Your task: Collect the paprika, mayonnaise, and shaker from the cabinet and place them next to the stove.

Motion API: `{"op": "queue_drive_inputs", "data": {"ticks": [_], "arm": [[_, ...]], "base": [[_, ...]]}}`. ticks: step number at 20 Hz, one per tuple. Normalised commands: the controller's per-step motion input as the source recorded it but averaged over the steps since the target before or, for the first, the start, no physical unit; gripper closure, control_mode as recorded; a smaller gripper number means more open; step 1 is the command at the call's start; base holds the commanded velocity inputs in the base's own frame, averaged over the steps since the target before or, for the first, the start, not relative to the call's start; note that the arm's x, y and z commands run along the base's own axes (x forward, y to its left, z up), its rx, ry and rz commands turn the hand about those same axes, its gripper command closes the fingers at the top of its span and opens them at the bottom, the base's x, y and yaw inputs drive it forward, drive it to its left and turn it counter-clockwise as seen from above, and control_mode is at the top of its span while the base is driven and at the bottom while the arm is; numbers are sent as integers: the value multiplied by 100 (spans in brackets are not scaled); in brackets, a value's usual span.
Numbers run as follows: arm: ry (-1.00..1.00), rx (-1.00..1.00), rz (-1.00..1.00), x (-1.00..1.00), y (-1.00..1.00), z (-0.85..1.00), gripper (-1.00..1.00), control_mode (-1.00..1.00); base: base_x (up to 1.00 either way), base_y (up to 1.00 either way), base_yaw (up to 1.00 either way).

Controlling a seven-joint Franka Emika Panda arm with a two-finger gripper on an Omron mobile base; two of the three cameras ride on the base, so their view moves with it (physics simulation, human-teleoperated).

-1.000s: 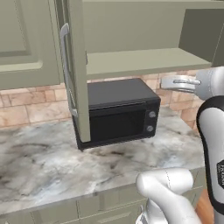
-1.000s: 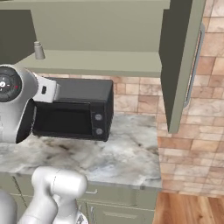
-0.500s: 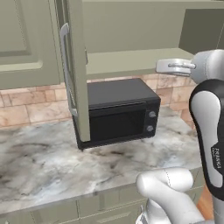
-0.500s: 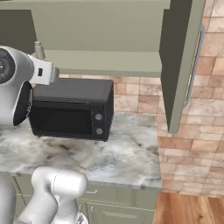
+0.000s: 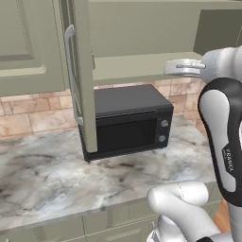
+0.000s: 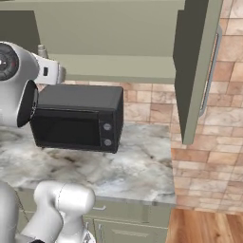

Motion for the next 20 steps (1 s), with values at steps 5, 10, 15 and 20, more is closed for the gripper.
{"op": "queue_drive_inputs", "data": {"ticks": [5, 10, 15, 20], "arm": [[0, -2, 7, 55, 0, 40, -100, -100], [0, -1, 14, 58, 0, 27, -100, -100], [-1, -3, 25, 47, -5, 1, -100, -100], [0, -4, 20, 30, -9, 0, -100, -100]], "base": [[0, 0, 0], [0, 0, 0], [0, 0, 0], [0, 0, 0]]}}
